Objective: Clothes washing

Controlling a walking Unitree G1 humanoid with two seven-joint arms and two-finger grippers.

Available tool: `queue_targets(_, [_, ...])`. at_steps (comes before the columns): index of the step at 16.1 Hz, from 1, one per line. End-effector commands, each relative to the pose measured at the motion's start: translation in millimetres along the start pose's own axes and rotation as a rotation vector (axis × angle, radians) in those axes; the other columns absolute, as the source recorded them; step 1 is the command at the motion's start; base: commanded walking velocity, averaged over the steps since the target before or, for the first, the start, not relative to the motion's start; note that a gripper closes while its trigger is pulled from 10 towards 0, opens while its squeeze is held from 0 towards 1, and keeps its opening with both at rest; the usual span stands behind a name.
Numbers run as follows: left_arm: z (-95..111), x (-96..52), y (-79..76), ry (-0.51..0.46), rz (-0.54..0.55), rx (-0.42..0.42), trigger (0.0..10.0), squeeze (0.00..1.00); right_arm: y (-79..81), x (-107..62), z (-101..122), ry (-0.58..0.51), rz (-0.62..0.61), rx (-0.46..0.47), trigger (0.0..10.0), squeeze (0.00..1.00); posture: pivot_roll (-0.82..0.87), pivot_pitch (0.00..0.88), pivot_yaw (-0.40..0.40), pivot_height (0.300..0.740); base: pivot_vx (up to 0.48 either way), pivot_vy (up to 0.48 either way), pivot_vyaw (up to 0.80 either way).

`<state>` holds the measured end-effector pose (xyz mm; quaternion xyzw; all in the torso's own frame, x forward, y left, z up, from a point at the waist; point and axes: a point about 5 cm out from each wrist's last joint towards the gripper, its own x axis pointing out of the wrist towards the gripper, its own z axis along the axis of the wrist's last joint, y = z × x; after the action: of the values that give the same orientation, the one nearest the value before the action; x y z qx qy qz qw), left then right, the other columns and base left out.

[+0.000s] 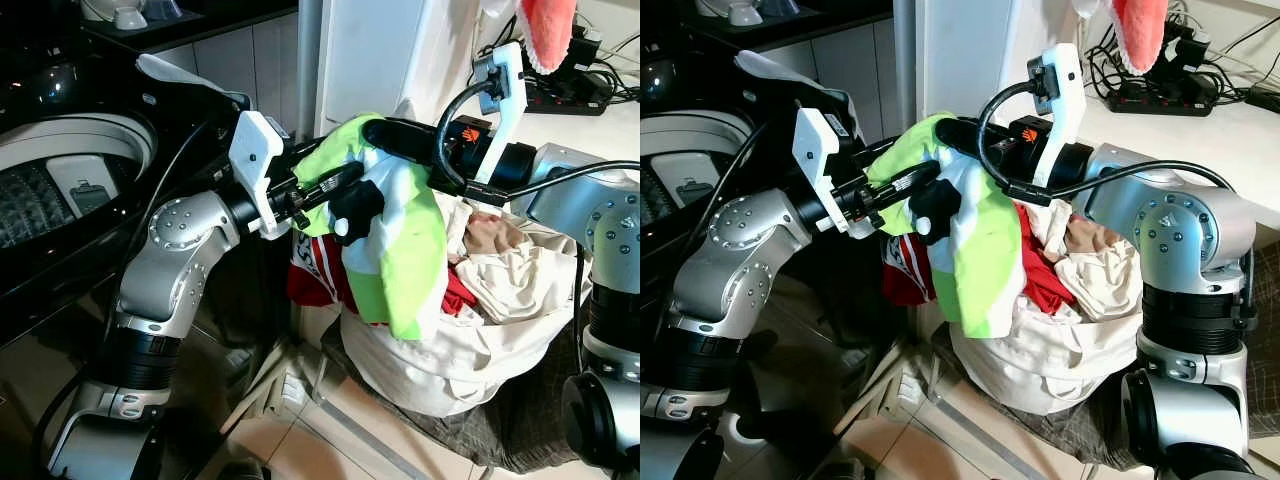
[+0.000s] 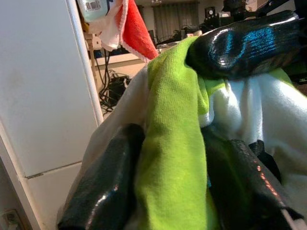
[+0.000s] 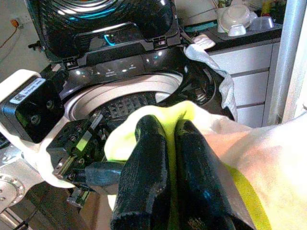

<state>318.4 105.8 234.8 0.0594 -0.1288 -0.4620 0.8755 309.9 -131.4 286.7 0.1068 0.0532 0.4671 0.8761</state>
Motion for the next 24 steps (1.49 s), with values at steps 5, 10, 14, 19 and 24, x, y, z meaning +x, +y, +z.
queue_targets(5, [7.6,4.5,0.6,-0.048,-0.016,0.001,0.0,0.00,3.3,-1.4,2.0,-0.012,0.015,-0.033,0.0,0.00,0.01,0.000,-0.031,0.740,0.000,0.000,0.00])
queue_targets(10, [8.4,4.2,2.9,-0.058,0.012,0.016,0.0,0.00,3.2,-1.4,2.3,-0.009,0.010,-0.042,0.0,0.00,0.01,0.000,-0.034,0.740,0.000,0.000,0.00])
queue_targets(14, [7.7,5.3,6.6,-0.059,0.049,0.031,0.0,0.00,-0.7,-2.6,1.0,-0.007,-0.046,-0.059,0.0,0.00,0.00,0.000,-0.029,0.740,0.000,0.000,0.00])
queue_targets(19, [5.0,6.4,10.5,-0.051,0.097,0.034,0.0,0.00,-12.6,-5.9,0.5,-0.012,-0.154,-0.042,10.0,0.25,0.00,0.000,-0.021,0.740,0.000,0.000,0.00])
queue_targets(24, [4.2,6.9,18.4,-0.065,0.173,0.029,0.0,0.00,-23.9,-13.7,2.9,-0.053,-0.259,-0.032,10.0,1.00,0.00,0.000,-0.019,0.740,0.000,0.000,0.00])
